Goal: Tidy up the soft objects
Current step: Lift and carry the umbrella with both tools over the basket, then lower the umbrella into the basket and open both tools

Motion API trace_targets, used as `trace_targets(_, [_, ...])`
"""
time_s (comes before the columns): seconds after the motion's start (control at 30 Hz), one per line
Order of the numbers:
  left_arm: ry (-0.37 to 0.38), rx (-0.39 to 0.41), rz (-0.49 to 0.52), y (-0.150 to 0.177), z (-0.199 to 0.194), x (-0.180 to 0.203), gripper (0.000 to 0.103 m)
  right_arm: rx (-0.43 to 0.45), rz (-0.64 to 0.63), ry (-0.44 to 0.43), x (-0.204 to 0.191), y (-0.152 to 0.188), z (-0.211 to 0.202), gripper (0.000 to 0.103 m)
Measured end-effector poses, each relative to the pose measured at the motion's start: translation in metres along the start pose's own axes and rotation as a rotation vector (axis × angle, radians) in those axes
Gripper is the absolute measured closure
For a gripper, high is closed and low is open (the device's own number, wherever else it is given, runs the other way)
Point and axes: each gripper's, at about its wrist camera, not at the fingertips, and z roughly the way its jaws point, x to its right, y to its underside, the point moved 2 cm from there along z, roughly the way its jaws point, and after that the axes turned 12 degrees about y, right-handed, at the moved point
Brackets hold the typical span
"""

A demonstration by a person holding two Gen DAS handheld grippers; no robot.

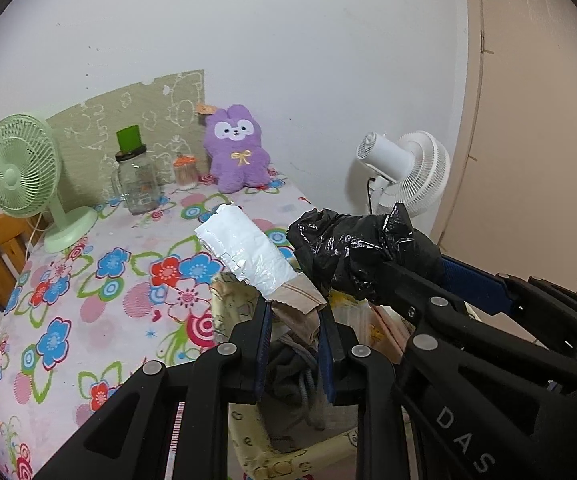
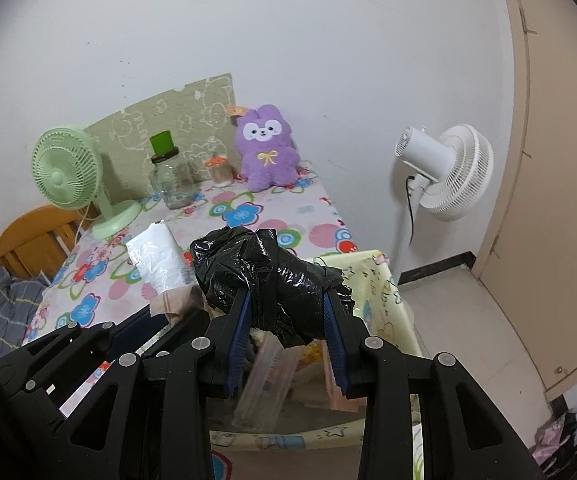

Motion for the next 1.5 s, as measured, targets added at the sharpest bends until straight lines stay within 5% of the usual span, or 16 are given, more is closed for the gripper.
trace_targets(0.53, [0.060,-0.150,0.013,0.019,0.041,0.008,0.079,-0.110,0.022,0.046,0.018,0.023,0.036,0.064])
trace_targets(0.87, [0.036,-0.181,0.019,0.019,0.049,0.005,0.038,-0.145,0.034,0.048,0.018,0.025,0.051,0.065])
trace_targets(1.3, [0.027,-0.180,0.016,0.019,0.049,0.004,0.029,-0.166,0.041,0.026,0.016,0.025,0.060,0.059])
trace_targets(1.4, [0.017,-0.182,0.015,0.020,0.048,0.004,0.029,-0.165,0.034,0.013,0.016,0.025,0.057,0.054])
trace_targets(1.5, [0.029,-0.172,0.016,0.020,0.043,0.004,0.023,-0.154,0.029,0.003,0.015,0.025,0.052,0.024])
